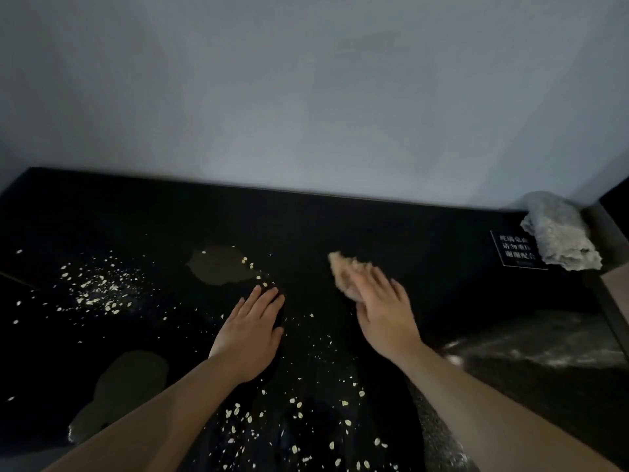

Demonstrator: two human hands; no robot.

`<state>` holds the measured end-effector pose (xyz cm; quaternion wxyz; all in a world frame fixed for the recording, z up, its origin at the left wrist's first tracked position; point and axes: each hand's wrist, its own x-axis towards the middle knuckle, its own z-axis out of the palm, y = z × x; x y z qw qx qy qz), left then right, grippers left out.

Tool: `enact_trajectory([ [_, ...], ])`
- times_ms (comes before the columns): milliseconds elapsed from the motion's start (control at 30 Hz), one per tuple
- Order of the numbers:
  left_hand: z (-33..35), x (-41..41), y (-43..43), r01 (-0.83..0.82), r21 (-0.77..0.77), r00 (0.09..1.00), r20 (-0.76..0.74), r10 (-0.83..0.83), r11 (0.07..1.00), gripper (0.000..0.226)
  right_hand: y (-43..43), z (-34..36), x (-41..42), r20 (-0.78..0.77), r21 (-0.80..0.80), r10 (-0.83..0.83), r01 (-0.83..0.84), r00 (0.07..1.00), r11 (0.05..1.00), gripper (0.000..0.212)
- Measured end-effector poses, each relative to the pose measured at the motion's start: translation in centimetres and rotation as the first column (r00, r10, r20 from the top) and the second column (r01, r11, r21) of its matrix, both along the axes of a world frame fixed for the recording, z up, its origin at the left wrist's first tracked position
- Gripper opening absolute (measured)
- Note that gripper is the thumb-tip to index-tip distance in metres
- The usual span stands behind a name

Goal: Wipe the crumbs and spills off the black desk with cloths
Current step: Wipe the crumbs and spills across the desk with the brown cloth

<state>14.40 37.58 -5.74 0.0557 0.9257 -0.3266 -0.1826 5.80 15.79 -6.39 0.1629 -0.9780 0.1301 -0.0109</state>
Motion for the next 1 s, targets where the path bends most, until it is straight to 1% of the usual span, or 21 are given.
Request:
enact_trajectory([
  [67,0.0,0.0,0.0,0.003,0.008,1.000,-0.003,-0.003,1.000,0.058,-1.1,0.4,-0.8,0.034,-0.089,0.116,-0.113,0.993,0.990,0.056],
  [167,0.1,0.1,0.0,0.008,0.015,1.000,-0.005,-0.007,1.000,0.058,-3.6,1.3,-1.1,0.125,-0.062,0.097,-0.090,0.987,0.994,0.054],
  [267,0.1,0.1,0.1,0.009,0.014,1.000,-0.003,-0.009,1.000,0.058,-3.7,1.1,-1.3,0.055,0.026,0.236,-0.237,0.970,0.971,0.051],
  [333,0.2,0.0,0.1,0.017,0.019,1.000,0.000,-0.017,1.000,0.058,-3.9,0.1,-1.6,-0.041,-0.040,0.383,-0.385,0.923,0.922,0.050],
  [400,0.2,0.1,0.1,0.016,0.014,1.000,0.000,-0.016,1.000,0.058,-6.2,-0.8,-1.1,-0.026,-0.151,0.383,-0.383,0.923,0.911,0.048],
  [433,0.2,0.1,0.2,0.016,0.014,1.000,-0.001,-0.016,1.000,0.058,-7.6,-1.4,-0.5,0.027,-0.192,0.293,-0.283,0.956,0.940,0.045],
  [467,0.2,0.1,0.2,0.018,0.017,1.000,-0.001,-0.018,1.000,0.058,-9.0,-1.7,0.1,0.096,-0.206,0.112,-0.090,0.989,0.974,0.046],
  [500,0.1,0.1,0.2,0.019,0.021,1.000,0.001,-0.019,1.000,0.058,-10.2,-1.7,0.7,0.141,-0.149,-0.144,0.165,0.980,0.975,0.049],
  [533,0.0,0.1,0.2,0.019,0.024,1.000,0.004,-0.019,1.000,0.058,-10.8,-1.2,1.4,0.152,-0.038,-0.418,0.427,0.896,0.903,0.054],
  [567,-0.1,0.1,0.2,0.017,0.028,1.000,0.009,-0.017,0.999,0.058,-10.9,-0.6,2.5,0.082,0.053,-0.642,0.640,0.762,0.766,0.058],
  [600,-0.1,0.2,0.2,0.017,0.029,1.000,0.015,-0.017,0.999,0.058,-10.4,0.1,4.0,-0.033,0.108,-0.761,0.760,0.648,0.641,0.061],
  [633,-0.2,0.2,0.2,0.019,0.030,1.000,0.018,-0.020,0.999,0.058,-9.6,0.4,5.7,-0.120,0.122,-0.789,0.797,0.603,0.591,0.064],
  [667,-0.2,0.2,0.2,0.024,0.032,1.000,0.016,-0.025,0.999,0.058,-8.5,0.5,7.3,-0.141,0.117,-0.768,0.781,0.624,0.613,0.066],
  [700,-0.2,0.3,0.2,0.029,0.033,0.999,0.015,-0.030,0.999,0.058,-7.2,0.2,9.0,-0.091,0.106,-0.702,0.708,0.707,0.699,0.068],
  [733,-0.2,0.3,0.2,0.032,0.033,0.999,0.017,-0.033,0.999,0.058,-5.8,-0.4,10.6,-0.012,0.093,-0.587,0.586,0.809,0.805,0.071],
  [800,-0.1,0.3,0.3,0.036,0.032,0.999,0.021,-0.037,0.999,0.058,-2.1,-1.2,12.8,0.084,0.083,-0.210,0.203,0.974,0.976,0.071],
  [833,-0.1,0.3,0.3,0.038,0.032,0.999,0.020,-0.038,0.999,0.058,-0.4,-1.3,13.1,0.086,0.087,0.033,-0.041,0.996,0.995,0.064],
  [900,0.0,0.4,0.3,0.041,0.036,0.999,0.016,-0.041,0.999,0.058,0.8,-0.7,13.3,0.002,0.031,0.431,-0.431,0.902,0.902,0.049],
  [933,0.0,0.4,0.3,0.038,0.035,0.999,0.014,-0.039,0.999,0.058,0.1,-0.6,13.5,0.026,0.001,0.518,-0.518,0.855,0.855,0.046],
  [967,0.1,0.4,0.3,0.035,0.035,0.999,0.009,-0.036,0.999,0.058,-1.3,-0.8,13.7,0.095,-0.022,0.514,-0.514,0.853,0.857,0.047],
  [1000,0.1,0.3,0.3,0.034,0.033,0.999,0.003,-0.034,0.999,0.058,-3.1,-0.9,13.5,0.150,-0.007,0.422,-0.426,0.894,0.905,0.052],
])
